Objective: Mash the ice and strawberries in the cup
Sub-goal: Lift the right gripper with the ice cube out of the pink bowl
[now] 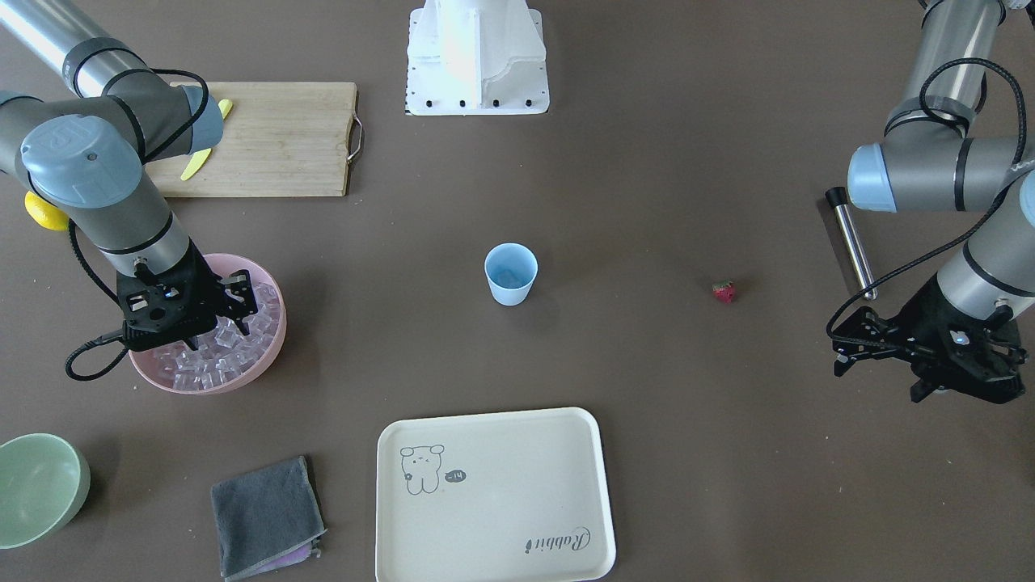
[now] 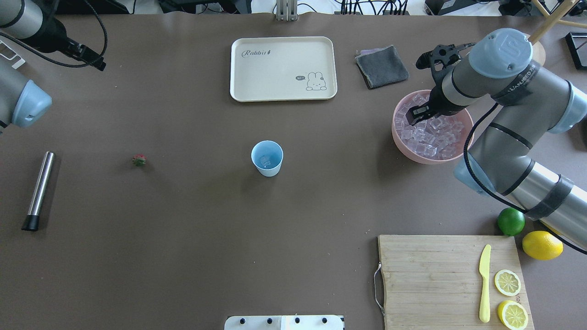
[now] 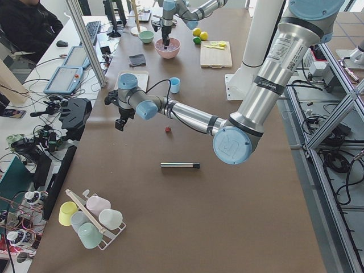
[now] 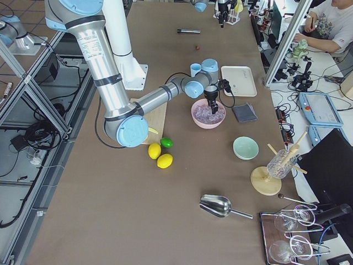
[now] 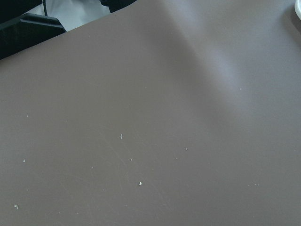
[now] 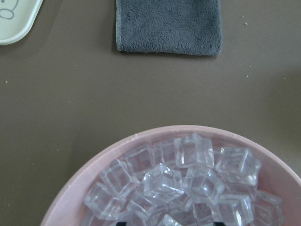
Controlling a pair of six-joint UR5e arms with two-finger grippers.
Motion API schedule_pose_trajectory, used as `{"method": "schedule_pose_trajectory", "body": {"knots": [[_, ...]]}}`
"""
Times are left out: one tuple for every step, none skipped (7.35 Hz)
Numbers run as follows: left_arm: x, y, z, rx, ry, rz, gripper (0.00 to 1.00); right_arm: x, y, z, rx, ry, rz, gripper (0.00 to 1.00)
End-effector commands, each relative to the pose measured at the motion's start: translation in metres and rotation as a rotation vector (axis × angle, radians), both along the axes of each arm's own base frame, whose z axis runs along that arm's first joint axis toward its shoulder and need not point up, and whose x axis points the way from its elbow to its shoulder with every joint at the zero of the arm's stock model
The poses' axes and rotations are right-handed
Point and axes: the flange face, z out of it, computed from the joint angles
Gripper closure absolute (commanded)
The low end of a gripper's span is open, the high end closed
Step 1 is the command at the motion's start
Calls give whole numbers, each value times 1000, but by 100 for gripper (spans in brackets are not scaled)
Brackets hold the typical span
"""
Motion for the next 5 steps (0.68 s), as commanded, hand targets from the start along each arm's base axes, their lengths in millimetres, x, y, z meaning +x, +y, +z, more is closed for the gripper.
{"method": "schedule_pose_trajectory", "body": {"knots": [[0, -1, 1, 6, -6, -6, 2, -3, 5, 7, -2, 14, -2, 37], [1, -1, 2, 7, -5, -5, 2, -4, 6, 7, 0, 15, -3, 38], [4, 1, 4, 15, -2, -1, 2, -9, 7, 11, -4, 22, -8, 42], [5, 2, 4, 16, -2, 2, 2, -10, 8, 11, 3, 28, -4, 50], [6, 0, 5, 13, -4, 2, 2, -11, 8, 13, 0, 32, -4, 57]]}}
